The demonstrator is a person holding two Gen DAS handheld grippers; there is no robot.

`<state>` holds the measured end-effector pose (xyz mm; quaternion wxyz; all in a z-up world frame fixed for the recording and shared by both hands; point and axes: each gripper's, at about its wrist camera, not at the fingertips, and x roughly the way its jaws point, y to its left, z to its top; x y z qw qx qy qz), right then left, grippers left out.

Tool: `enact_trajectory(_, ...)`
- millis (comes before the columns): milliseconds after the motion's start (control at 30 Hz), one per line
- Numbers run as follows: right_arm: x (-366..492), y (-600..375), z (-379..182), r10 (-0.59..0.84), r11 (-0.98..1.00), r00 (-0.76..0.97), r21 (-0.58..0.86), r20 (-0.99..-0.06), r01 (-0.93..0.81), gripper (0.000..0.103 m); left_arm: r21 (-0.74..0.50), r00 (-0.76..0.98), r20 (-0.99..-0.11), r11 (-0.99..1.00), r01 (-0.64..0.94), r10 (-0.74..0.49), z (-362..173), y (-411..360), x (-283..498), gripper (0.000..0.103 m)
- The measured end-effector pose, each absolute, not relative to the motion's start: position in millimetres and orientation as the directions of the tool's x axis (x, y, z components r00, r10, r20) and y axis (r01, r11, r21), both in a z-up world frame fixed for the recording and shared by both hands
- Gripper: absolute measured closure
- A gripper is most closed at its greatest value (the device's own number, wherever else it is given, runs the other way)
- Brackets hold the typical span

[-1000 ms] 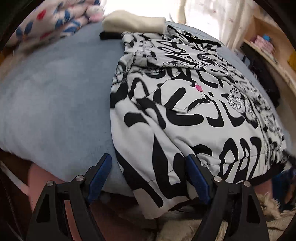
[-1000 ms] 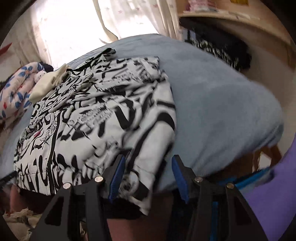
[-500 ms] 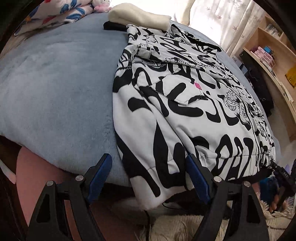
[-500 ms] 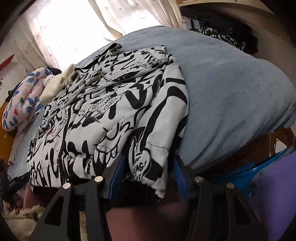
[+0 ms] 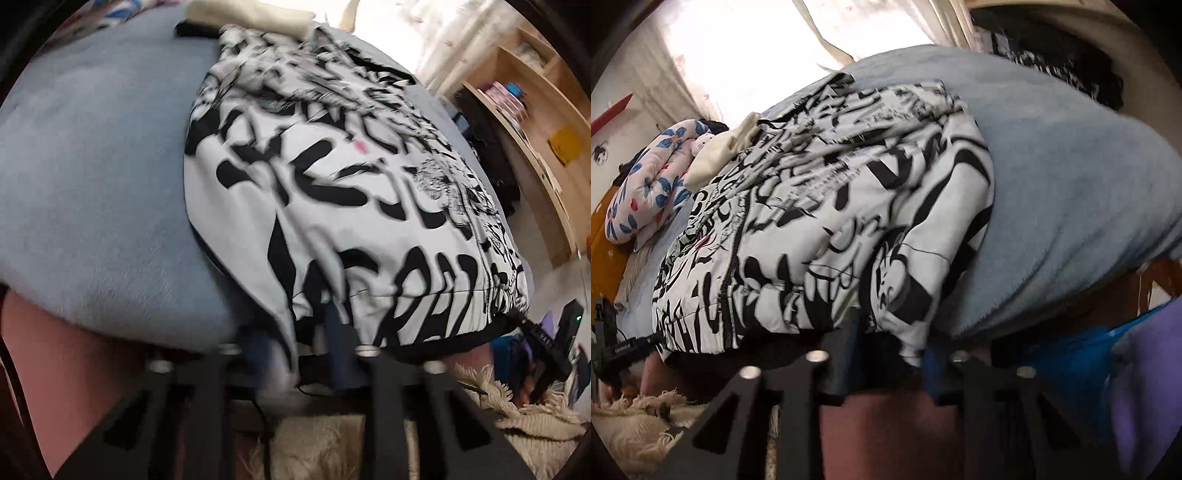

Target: Fold large clothes

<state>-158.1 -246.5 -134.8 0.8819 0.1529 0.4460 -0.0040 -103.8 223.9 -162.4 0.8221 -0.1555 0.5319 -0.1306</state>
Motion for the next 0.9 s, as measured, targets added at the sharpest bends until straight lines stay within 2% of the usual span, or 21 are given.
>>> enact_trajectory(100,-159,-241,-118,0.120,0.957,0.637,0.259,-0.762,0.129,0.089,-0.367,0.419,-0.834,0.928,0.068,-0.360,-145,216,-100,0.092)
enact_trajectory(167,-157,-240,-108,0.127,0.955,0.659,0.271,-0.741,0.121,0.090,-0.396,0.432,-0.816,0.916,0.066,-0.384,-134,216,-95,0.093)
enact_trajectory(300,-148,-241,-81,0.151,0.943,0.705,0.316,-0.693,0.108,0.091,-0.508,0.497,-0.732,0.859,0.059,-0.466,-101,227,-87,0.095)
enact_trajectory(500,-124,-248,-29,0.181,0.912,0.790,0.401,-0.585,0.088,0.091,-0.607,0.598,-0.605,0.791,0.082,-0.526,-47,244,-68,0.098)
enact_trajectory(700,-72,-249,8,0.182,0.908,0.827,0.413,-0.533,0.066,0.092,-0.649,0.624,-0.558,0.756,0.082,-0.547,-24,247,-31,0.098)
enact_trajectory(900,-13,-254,32,0.162,0.905,0.852,0.420,-0.498,0.073,0.097,-0.644,0.675,-0.527,0.761,0.080,-0.516,2,243,28,0.098)
